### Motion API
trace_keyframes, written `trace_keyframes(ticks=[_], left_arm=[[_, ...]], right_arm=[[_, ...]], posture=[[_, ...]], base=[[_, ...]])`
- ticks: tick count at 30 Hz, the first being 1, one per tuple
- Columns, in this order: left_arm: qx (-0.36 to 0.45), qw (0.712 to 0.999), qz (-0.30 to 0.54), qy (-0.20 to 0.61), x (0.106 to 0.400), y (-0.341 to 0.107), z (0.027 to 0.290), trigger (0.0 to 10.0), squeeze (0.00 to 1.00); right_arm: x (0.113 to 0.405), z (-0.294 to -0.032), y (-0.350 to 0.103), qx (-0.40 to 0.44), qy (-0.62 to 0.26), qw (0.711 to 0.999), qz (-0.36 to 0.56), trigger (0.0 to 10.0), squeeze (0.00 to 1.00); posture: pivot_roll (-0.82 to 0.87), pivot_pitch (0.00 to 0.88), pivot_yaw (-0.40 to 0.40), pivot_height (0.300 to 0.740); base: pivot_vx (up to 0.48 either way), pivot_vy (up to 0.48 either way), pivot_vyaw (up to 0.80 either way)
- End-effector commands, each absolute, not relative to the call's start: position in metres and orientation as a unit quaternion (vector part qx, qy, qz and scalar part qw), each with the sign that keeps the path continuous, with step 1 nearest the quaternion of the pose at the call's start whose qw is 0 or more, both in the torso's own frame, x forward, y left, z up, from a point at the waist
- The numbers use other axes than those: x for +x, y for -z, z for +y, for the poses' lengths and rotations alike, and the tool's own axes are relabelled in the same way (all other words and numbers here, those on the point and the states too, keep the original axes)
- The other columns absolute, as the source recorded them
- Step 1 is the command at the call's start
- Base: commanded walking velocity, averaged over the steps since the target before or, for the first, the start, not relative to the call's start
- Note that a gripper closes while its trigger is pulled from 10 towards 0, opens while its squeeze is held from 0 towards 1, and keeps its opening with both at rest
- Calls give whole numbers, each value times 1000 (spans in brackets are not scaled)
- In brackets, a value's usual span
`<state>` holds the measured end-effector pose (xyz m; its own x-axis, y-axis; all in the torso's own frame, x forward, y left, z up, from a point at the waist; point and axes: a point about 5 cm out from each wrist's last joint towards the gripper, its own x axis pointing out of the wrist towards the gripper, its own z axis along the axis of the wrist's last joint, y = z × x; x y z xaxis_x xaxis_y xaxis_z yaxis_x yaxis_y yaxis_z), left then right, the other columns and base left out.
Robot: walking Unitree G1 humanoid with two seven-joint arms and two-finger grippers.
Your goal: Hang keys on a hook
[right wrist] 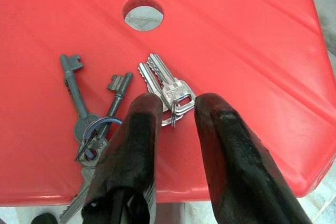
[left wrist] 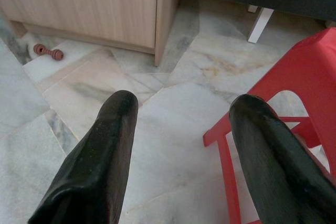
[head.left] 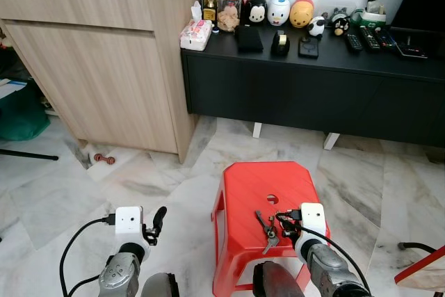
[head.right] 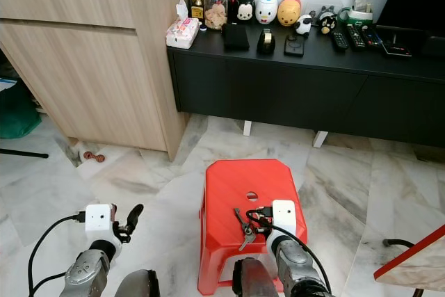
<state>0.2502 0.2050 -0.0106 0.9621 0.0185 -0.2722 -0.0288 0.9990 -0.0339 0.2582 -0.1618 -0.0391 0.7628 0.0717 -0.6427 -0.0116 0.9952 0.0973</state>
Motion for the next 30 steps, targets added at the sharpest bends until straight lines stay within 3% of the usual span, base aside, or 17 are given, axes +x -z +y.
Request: trace_keyframes(ticks=[1,30], left_arm=[[-22,990,138,-13,247,12,205,10000,0],[-19,993,111,-22,243,5,206,10000,0]], right_arm=[[260,-166,38,49,-13,937,346,10000,0],[263,-161,35,48,-25,941,335,10000,0]], posture=[[-24,70,-56,615],[-15,158,-71,615]], base=[[0,0,0],[0,0,0]])
